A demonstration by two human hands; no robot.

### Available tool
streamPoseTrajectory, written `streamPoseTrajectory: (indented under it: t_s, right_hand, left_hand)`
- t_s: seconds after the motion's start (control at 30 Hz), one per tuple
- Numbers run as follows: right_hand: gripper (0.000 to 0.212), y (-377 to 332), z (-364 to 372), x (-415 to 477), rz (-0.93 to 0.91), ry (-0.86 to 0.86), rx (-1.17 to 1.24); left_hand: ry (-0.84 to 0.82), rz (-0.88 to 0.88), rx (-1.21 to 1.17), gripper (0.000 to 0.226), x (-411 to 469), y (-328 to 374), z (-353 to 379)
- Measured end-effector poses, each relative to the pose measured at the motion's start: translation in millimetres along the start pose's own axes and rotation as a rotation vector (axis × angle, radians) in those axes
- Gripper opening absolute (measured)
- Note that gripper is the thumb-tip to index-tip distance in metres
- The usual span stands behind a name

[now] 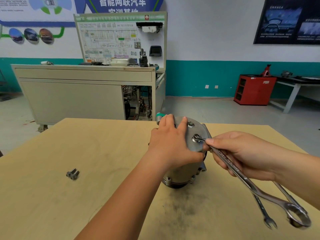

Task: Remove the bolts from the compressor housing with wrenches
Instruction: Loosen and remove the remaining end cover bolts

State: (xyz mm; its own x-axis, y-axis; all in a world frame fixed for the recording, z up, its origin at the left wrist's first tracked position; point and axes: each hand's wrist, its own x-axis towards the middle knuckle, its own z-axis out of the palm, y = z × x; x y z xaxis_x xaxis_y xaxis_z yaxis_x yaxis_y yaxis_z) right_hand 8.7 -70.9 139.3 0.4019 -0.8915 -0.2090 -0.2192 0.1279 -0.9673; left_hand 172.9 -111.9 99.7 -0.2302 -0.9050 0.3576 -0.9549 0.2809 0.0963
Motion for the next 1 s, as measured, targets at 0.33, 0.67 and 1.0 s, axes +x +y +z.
streamPoseTrajectory:
  t_s: [0.33, 0.67, 1.0]
  right_hand:
    - [0.031, -9, -19, 5, 0.055, -0.152, -0.525]
    - [0.049, -54, -71, 49, -0.19, 0.041, -1.37]
    - [0.016, -51, -82, 33, -0.568, 0.409, -0.91]
  left_hand:
    - [0.006, -0.009, -0.027, 0.104, -2, -4, 1]
    - [0.014, 0.0, -0.056, 0.103, 0, -3, 2]
    - [0.007, 0.003, -0.048, 0.101, 1, -2, 1]
